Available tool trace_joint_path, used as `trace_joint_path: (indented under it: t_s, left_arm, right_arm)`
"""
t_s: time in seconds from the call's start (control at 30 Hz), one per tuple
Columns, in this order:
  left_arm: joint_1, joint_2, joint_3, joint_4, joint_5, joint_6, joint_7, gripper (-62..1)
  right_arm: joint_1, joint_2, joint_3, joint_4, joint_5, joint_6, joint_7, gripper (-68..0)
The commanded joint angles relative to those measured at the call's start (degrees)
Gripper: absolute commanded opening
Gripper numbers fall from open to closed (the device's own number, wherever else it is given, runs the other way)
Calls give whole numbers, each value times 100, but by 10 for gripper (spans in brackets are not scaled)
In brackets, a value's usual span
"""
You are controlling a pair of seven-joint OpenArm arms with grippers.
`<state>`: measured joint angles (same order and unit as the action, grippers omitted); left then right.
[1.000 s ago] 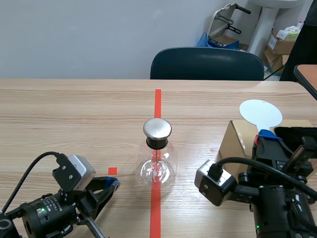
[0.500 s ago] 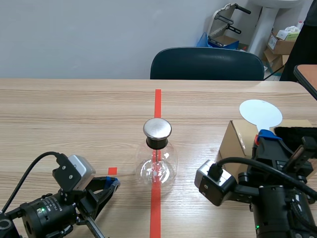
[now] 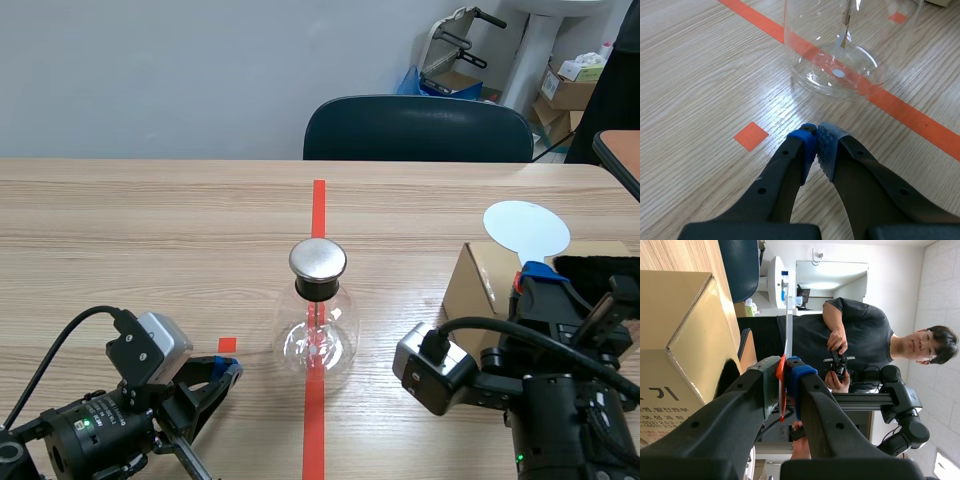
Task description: Do the electroscope experiment
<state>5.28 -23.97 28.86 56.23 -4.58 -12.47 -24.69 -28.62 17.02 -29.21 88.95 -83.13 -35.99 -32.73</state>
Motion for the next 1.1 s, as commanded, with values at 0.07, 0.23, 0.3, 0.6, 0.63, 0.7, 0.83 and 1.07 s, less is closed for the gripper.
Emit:
trace_joint_path:
  t_s: [0.07,0.23,0.3,0.6,0.63,0.7,0.83,1.07]
  left_arm:
    - [59,44,9,72,-35,-13,-79,-569]
    - [59,44,9,72,-35,-13,-79,-569]
    - [59,44,9,72,-35,-13,-79,-569]
    - [59,44,9,72,-35,-13,-79,-569]
    - [59,44,9,72,-35,-13,-79,-569]
    - [59,44,9,72,-35,-13,-79,-569]
    - [59,44,9,72,-35,-13,-79,-569]
    - [59,44,9,72,-35,-13,-79,-569]
  right_arm:
    - [2,92,37,138,-28,-57,-39,-665]
    - [2,92,37,138,-28,-57,-39,-665]
    - [2,92,37,138,-28,-57,-39,-665]
    - [2,92,37,138,-48,-57,577,-665]
    - [2,92,37,138,-48,-57,713,-665]
    - [2,92,35,138,-50,-57,990,-665]
    - [2,92,31,138,-57,-57,1523,-665]
    - [2,92,31,138,-57,-57,2465,-665]
